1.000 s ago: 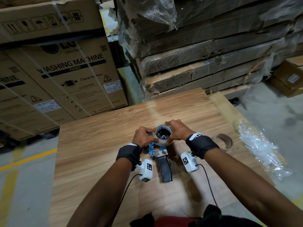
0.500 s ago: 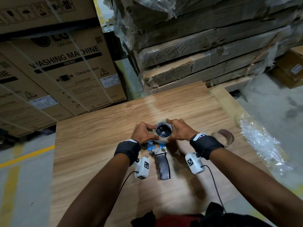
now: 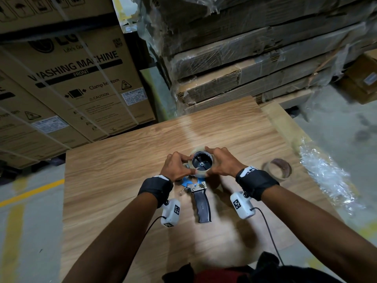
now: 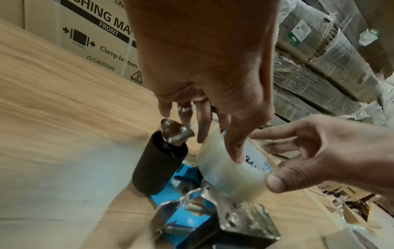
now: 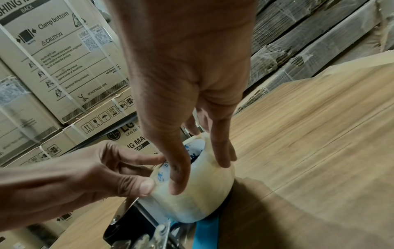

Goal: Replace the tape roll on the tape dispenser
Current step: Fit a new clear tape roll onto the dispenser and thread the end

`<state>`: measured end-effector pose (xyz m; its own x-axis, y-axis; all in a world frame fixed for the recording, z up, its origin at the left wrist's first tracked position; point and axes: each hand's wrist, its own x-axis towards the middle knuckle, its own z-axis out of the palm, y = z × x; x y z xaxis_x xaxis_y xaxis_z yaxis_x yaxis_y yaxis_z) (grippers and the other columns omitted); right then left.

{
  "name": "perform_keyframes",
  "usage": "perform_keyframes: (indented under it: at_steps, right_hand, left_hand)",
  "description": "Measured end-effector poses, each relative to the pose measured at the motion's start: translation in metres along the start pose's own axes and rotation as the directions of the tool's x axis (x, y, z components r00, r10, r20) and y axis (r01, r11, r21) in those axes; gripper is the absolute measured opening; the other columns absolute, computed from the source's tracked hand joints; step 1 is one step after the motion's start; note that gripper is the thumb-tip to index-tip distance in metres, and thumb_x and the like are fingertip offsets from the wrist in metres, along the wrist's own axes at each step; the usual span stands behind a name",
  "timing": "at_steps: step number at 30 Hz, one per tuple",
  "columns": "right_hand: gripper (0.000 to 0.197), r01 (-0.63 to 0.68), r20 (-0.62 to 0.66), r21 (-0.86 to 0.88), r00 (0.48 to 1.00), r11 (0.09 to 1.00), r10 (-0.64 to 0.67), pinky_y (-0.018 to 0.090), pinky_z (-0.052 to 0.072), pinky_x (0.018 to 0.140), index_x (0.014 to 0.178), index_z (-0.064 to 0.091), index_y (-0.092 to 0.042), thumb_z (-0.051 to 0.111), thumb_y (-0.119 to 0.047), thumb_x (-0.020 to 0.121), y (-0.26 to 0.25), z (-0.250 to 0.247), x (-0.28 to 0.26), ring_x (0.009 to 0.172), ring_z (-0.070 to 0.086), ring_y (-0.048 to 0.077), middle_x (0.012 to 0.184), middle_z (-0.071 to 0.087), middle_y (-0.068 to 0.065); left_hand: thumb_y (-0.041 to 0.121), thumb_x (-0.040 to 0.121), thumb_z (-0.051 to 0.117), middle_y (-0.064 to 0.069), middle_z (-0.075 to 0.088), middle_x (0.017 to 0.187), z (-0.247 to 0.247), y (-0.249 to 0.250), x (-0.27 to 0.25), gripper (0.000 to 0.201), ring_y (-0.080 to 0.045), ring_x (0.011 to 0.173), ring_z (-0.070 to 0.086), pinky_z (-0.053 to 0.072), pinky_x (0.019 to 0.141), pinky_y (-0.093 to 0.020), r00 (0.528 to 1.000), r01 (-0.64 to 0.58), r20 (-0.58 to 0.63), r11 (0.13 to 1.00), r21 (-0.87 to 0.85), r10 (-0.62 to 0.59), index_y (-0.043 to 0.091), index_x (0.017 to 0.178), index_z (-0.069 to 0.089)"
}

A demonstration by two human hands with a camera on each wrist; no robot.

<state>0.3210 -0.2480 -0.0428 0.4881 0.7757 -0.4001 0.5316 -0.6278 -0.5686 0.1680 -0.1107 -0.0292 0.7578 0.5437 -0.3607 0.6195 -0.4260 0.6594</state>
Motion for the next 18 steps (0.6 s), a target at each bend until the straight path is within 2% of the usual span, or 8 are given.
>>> perform_keyframes:
  at_steps: [3,5,8,10,12,15,18]
  right_hand:
    - [0.116,-0.002,0.004,0.012,1.000,1.000,0.001,0.043,0.045,0.112,0.157,0.038,-0.011,0.095,-0.035,0.059,-0.001,0.002,-0.001,0.140,0.046,0.034,0.142,0.061,0.016]
    - [0.111,0.010,0.004,0.019,1.000,1.000,-0.010,0.044,0.047,0.110,0.154,0.042,-0.012,0.095,-0.036,0.059,0.000,0.003,-0.001,0.139,0.048,0.035,0.141,0.062,0.016]
    - [0.112,0.003,0.006,0.030,1.000,1.000,-0.003,0.042,0.047,0.111,0.155,0.040,-0.012,0.095,-0.033,0.060,0.003,0.004,0.000,0.139,0.048,0.034,0.142,0.062,0.015]
    - [0.113,-0.005,0.005,0.034,1.000,0.999,0.005,0.040,0.045,0.112,0.157,0.038,-0.013,0.095,-0.032,0.061,0.004,0.004,0.001,0.140,0.047,0.033,0.143,0.061,0.015]
    - [0.114,-0.010,0.003,0.040,1.000,0.999,0.010,0.038,0.044,0.113,0.158,0.036,-0.013,0.095,-0.032,0.062,0.004,0.005,0.001,0.140,0.046,0.032,0.143,0.061,0.015]
    - [0.116,-0.012,0.005,0.045,1.000,0.999,0.012,0.038,0.043,0.114,0.158,0.036,-0.015,0.096,-0.032,0.060,0.005,0.005,0.001,0.142,0.045,0.032,0.144,0.060,0.014]
    - [0.118,-0.012,0.011,0.050,1.000,0.999,0.011,0.039,0.043,0.115,0.158,0.036,-0.014,0.097,-0.032,0.059,0.006,0.007,0.002,0.143,0.044,0.031,0.145,0.059,0.014]
  left_hand:
    - [0.031,0.064,0.091,-0.007,0.072,0.120,0.002,-0.002,0.000,0.067,-0.017,0.112,0.066,0.055,0.094,-0.030,1.000,-0.017,-0.017,1.000,-0.003,0.017,0.012,0.124,0.069]
    - [0.028,0.066,0.090,-0.006,0.070,0.125,0.004,-0.004,-0.001,0.066,-0.017,0.117,0.064,0.053,0.099,-0.031,0.999,-0.030,-0.024,0.999,-0.022,0.029,0.012,0.126,0.068]
    - [0.030,0.066,0.090,-0.010,0.066,0.131,0.008,-0.005,0.000,0.070,-0.021,0.127,0.058,0.048,0.108,-0.038,0.999,-0.045,-0.025,0.998,-0.039,0.044,0.012,0.129,0.065]
    - [0.034,0.065,0.089,-0.012,0.065,0.133,0.010,-0.007,0.002,0.072,-0.022,0.133,0.053,0.043,0.112,-0.039,0.999,-0.036,-0.023,0.999,-0.031,0.035,0.014,0.130,0.065]
    - [0.038,0.064,0.089,-0.011,0.066,0.132,0.012,-0.010,0.003,0.074,-0.022,0.134,0.051,0.042,0.111,-0.035,1.000,-0.023,-0.021,0.999,-0.029,0.022,0.017,0.130,0.065]
    - [0.048,0.059,0.086,-0.011,0.066,0.132,0.013,-0.014,0.006,0.079,-0.024,0.135,0.049,0.042,0.111,-0.040,1.000,-0.026,-0.015,0.999,-0.038,0.025,0.021,0.130,0.065]
    - [0.045,0.059,0.088,-0.012,0.065,0.132,0.014,-0.016,0.009,0.078,-0.024,0.137,0.049,0.041,0.113,-0.044,1.000,-0.010,-0.020,0.999,-0.040,0.010,0.020,0.129,0.066]
